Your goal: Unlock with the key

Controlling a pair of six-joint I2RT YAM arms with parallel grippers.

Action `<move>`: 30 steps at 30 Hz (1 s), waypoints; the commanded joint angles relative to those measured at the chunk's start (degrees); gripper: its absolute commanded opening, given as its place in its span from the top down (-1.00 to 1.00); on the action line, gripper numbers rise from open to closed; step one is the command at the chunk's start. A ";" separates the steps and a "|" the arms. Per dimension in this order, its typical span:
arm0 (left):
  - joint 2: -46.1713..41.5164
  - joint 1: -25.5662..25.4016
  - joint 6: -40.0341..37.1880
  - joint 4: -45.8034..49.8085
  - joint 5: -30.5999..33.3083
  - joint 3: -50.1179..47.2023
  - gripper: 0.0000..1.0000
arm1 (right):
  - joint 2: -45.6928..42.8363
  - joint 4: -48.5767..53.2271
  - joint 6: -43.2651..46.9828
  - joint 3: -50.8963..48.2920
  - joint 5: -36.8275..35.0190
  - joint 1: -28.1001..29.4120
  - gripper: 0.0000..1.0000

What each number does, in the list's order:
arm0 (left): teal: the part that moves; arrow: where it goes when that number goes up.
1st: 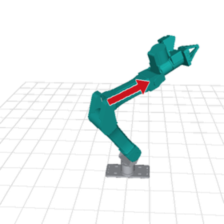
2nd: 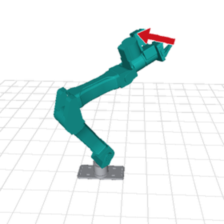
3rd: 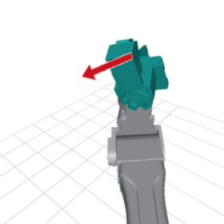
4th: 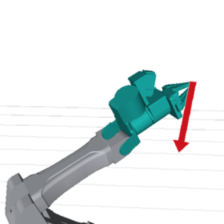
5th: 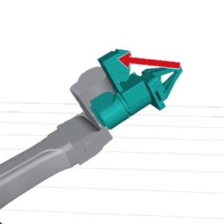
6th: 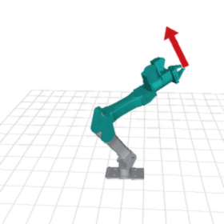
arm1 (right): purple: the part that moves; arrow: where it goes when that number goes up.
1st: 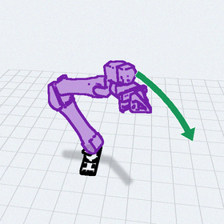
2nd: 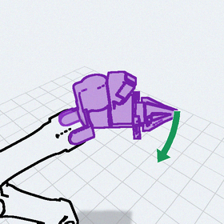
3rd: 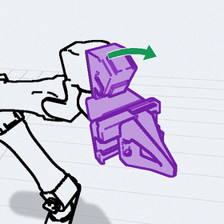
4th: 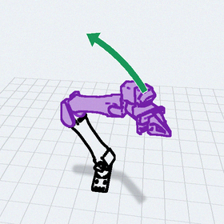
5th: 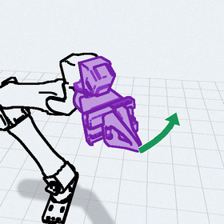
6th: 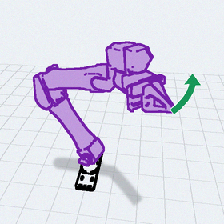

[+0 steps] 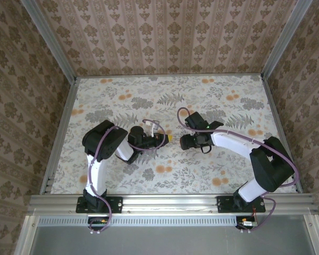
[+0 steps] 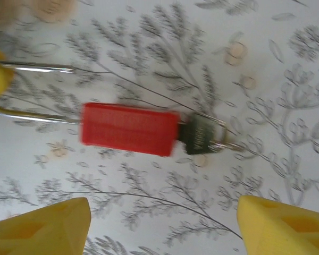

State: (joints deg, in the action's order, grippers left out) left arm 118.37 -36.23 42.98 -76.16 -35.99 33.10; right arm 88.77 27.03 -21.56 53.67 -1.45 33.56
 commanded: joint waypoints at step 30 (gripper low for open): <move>3.18 0.46 6.88 1.90 2.35 2.36 0.87 | 1.98 -16.78 -4.87 -5.25 -18.43 6.25 -0.64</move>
State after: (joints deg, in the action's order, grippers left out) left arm 119.44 -36.27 48.93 -76.12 -34.50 35.31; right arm 94.67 9.93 -27.40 48.84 -16.53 39.77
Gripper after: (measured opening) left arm 0.066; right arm 0.818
